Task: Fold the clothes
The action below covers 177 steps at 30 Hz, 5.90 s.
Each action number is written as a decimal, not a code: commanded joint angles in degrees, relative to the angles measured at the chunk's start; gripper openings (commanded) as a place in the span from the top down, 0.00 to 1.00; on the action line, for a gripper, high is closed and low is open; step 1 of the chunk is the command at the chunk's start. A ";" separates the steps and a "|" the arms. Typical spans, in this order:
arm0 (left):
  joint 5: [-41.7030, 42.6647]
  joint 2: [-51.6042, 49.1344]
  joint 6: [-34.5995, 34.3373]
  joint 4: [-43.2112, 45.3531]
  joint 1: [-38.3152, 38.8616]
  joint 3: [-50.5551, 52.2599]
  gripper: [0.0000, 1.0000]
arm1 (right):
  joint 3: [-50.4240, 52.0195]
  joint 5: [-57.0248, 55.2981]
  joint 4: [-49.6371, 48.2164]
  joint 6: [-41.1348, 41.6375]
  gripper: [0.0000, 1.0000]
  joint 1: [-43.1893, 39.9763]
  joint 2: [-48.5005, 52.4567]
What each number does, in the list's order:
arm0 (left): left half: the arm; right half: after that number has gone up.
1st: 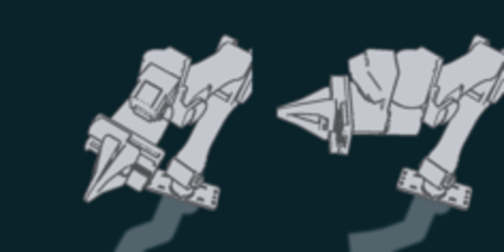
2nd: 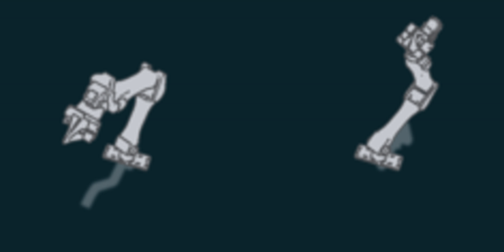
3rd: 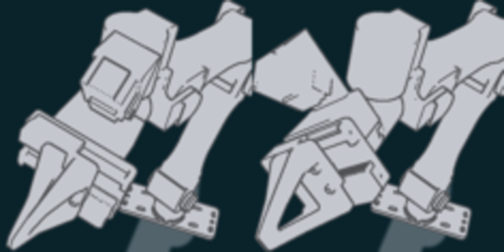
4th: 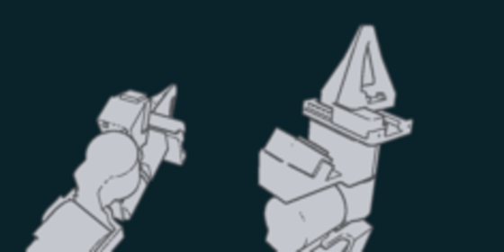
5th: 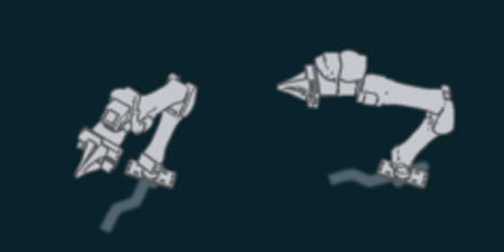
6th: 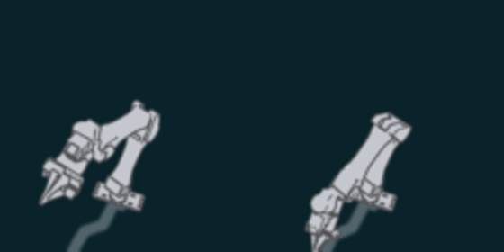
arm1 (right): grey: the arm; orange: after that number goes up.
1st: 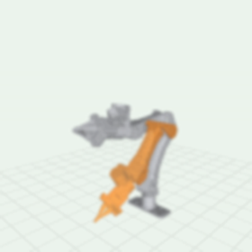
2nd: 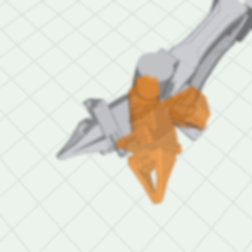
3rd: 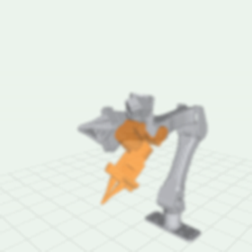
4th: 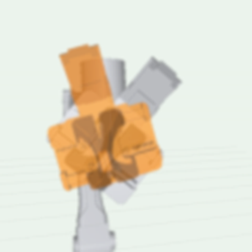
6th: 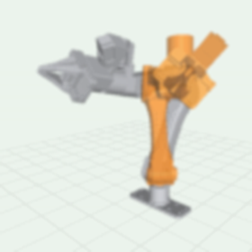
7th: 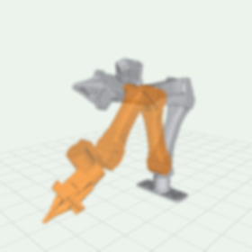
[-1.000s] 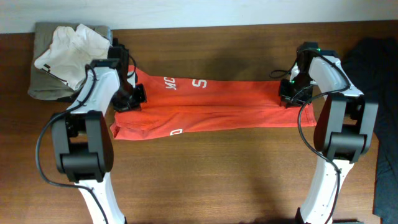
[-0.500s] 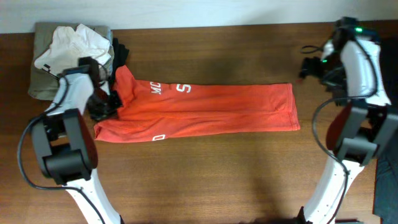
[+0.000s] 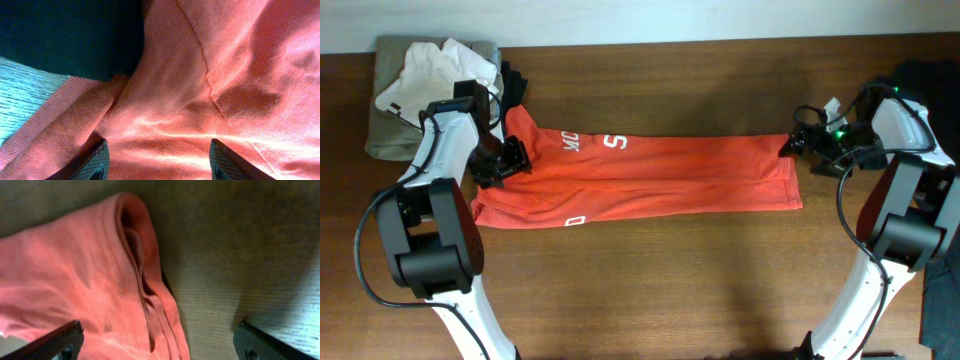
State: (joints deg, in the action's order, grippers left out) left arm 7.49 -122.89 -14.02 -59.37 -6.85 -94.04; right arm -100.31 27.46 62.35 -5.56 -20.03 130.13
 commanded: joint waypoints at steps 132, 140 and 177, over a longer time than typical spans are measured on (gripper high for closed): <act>11.23 1.88 4.98 5.84 -4.76 3.56 0.01 | -19.61 -17.22 8.07 19.39 0.01 11.23 0.61; 20.22 1.84 8.76 14.16 -4.76 12.61 0.01 | -19.58 -17.22 8.35 19.39 0.01 -0.33 0.61; 4.76 3.91 2.75 14.49 -1.88 10.34 1.00 | -19.58 -17.22 8.09 19.39 0.01 -2.54 0.61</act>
State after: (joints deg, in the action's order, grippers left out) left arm 22.35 -119.00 -10.74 -40.95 -5.23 -78.98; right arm -118.85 10.55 70.39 13.50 -22.72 132.57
